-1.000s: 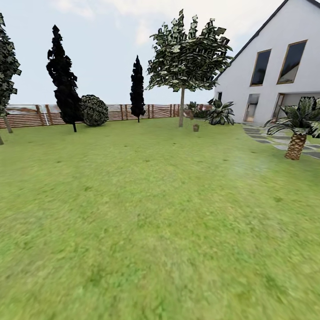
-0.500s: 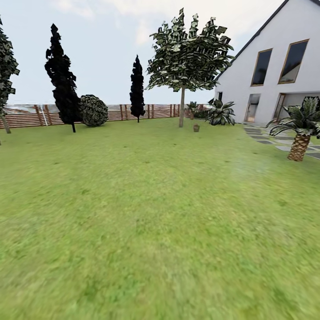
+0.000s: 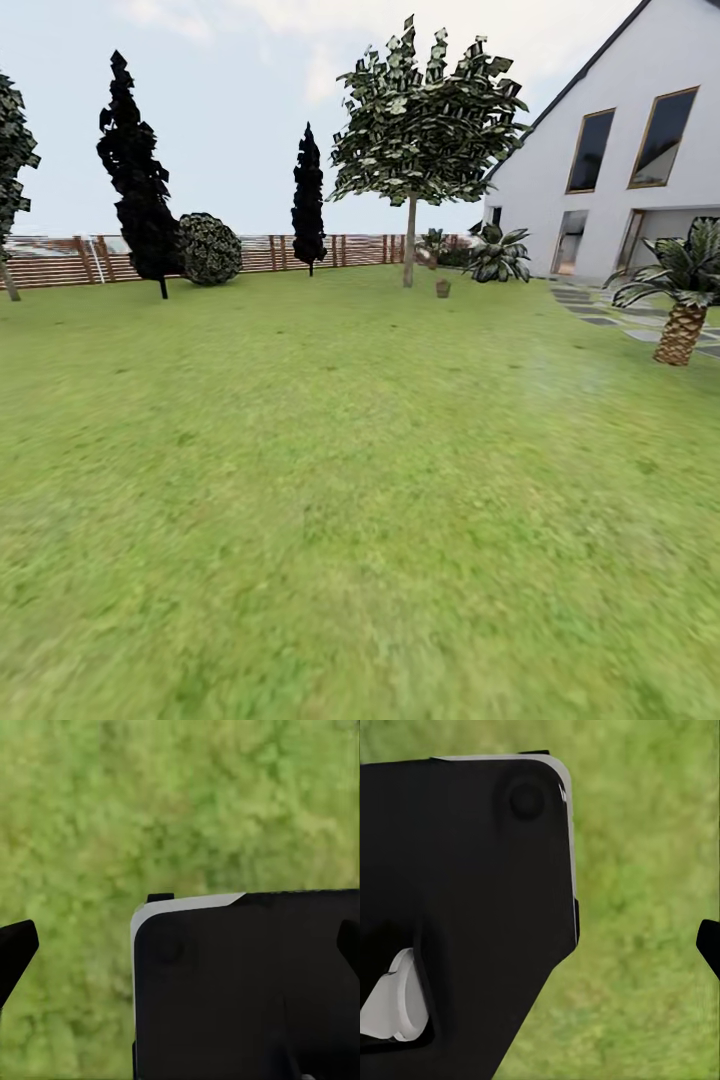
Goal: Take the three Easter eggs out of the wicker basket on the lawn in the garden, then place them on the lawn next to a single tree (choose any tree) so that all three eggs are next to the same tree and none are left in the basket.
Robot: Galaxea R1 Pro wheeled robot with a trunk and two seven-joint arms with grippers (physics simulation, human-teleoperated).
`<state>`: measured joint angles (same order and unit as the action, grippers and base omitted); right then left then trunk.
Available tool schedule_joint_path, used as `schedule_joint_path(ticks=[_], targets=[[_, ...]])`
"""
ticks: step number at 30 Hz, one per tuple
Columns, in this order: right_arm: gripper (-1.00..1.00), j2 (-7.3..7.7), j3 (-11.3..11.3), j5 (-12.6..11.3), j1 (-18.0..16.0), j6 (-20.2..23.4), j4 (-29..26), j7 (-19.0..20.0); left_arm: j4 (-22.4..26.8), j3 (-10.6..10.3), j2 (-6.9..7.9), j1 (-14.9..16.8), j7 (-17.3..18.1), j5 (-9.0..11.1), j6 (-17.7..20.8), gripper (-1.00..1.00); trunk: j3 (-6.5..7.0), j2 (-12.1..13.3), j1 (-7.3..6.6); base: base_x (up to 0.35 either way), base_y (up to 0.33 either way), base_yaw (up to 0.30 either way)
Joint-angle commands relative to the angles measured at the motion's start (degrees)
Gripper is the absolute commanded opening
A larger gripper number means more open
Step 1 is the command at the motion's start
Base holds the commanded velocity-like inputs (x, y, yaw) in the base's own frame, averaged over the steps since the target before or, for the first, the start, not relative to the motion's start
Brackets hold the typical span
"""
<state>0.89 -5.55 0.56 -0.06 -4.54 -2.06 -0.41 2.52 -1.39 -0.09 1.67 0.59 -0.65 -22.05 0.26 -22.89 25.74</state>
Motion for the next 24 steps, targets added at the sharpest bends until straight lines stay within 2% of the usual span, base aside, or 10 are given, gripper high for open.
schedule_joint_path(ticks=[1, 24], targets=[[1.0, -0.01, -0.4, 0.1, 0.0, -0.2, 0.0, 0.0, -0.1, -0.1, 0.0, 0.0, 0.0, -0.1, -0.2, 1.0, -0.01, 0.0, 0.05, 0.269, 0.0, 0.0], [1.0, -0.01, -0.4, 0.1, 0.0, -0.2, 0.0, 0.0, -0.1, -0.1, 0.01, 0.0, 0.0, -0.1, -0.2, 1.0, -0.01, 0.0, 0.05, 0.267, 0.0, 0.0]])
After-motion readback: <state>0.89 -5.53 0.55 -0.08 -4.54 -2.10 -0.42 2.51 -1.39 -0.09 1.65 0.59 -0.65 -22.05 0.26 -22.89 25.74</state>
